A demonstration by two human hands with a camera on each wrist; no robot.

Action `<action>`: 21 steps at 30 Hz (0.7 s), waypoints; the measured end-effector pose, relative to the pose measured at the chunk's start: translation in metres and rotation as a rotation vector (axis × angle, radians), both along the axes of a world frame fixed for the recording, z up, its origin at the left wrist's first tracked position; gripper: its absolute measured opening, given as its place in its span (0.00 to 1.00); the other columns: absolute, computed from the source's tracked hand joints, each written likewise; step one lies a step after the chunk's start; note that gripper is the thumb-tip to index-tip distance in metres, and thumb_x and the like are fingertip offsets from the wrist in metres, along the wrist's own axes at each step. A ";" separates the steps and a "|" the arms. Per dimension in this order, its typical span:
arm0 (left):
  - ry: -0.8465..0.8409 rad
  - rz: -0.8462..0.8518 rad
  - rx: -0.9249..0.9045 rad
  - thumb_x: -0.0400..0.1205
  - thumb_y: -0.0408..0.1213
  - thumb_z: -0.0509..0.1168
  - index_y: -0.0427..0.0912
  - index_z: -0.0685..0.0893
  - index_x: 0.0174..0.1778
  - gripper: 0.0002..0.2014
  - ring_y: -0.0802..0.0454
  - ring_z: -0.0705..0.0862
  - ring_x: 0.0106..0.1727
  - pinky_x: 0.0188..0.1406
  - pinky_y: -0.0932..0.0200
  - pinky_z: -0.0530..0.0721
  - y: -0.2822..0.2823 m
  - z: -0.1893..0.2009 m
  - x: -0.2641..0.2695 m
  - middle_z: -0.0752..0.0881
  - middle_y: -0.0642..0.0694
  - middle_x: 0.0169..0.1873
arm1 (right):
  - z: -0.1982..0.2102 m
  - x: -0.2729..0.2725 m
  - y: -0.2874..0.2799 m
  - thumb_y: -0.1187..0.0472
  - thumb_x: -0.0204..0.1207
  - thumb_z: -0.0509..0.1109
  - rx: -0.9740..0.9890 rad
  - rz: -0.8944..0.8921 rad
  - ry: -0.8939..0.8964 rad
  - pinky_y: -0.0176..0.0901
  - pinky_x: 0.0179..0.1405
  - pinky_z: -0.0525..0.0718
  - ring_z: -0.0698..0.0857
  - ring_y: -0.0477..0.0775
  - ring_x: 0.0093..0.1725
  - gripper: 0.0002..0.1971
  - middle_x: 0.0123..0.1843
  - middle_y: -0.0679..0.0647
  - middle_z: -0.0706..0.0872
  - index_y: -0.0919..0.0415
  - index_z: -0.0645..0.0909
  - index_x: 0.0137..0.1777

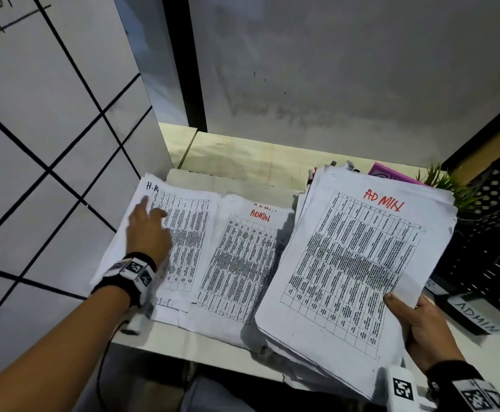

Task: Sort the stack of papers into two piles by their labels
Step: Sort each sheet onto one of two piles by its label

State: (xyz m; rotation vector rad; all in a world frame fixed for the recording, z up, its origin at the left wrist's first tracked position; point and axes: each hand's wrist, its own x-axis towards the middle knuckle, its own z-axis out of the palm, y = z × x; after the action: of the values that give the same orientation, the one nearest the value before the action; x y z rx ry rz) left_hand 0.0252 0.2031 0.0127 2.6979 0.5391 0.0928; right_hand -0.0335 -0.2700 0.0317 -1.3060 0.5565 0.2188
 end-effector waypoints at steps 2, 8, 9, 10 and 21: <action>-0.075 -0.128 -0.212 0.81 0.45 0.67 0.42 0.75 0.69 0.22 0.41 0.63 0.79 0.76 0.37 0.67 -0.042 0.016 -0.004 0.57 0.45 0.82 | 0.001 0.002 0.004 0.76 0.78 0.65 0.001 0.008 0.004 0.45 0.39 0.90 0.92 0.54 0.44 0.14 0.49 0.57 0.93 0.68 0.81 0.62; 0.105 -0.423 -0.837 0.81 0.61 0.57 0.57 0.51 0.82 0.35 0.56 0.68 0.75 0.75 0.43 0.72 -0.167 0.035 -0.023 0.56 0.56 0.82 | 0.007 0.005 0.015 0.67 0.62 0.79 -0.008 0.091 -0.022 0.45 0.36 0.90 0.92 0.58 0.41 0.20 0.49 0.63 0.92 0.68 0.83 0.56; 0.093 -0.382 -0.903 0.81 0.64 0.57 0.56 0.51 0.82 0.37 0.56 0.66 0.78 0.77 0.43 0.68 -0.180 0.029 -0.023 0.56 0.55 0.83 | 0.006 0.006 0.016 0.62 0.56 0.83 -0.027 0.108 -0.022 0.48 0.39 0.91 0.92 0.59 0.42 0.26 0.50 0.64 0.92 0.67 0.83 0.56; 0.071 -0.326 -0.962 0.78 0.67 0.57 0.56 0.53 0.82 0.39 0.57 0.63 0.80 0.79 0.44 0.65 -0.190 0.025 -0.022 0.57 0.55 0.83 | 0.005 0.006 0.016 0.61 0.55 0.83 -0.037 0.114 -0.020 0.51 0.42 0.91 0.92 0.60 0.43 0.28 0.51 0.65 0.92 0.67 0.83 0.57; -0.116 -0.032 -1.068 0.84 0.33 0.63 0.42 0.78 0.69 0.17 0.53 0.84 0.59 0.60 0.56 0.81 -0.217 0.023 -0.015 0.86 0.49 0.58 | 0.014 0.017 0.008 0.62 0.63 0.81 0.047 0.161 -0.026 0.50 0.42 0.90 0.91 0.62 0.48 0.30 0.55 0.65 0.91 0.70 0.79 0.65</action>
State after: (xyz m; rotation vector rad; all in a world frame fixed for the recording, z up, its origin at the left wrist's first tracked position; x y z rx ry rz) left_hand 0.0107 -0.0136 0.0357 1.6452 0.3531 -0.0434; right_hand -0.0168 -0.2620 0.0456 -1.3068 0.4214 0.3457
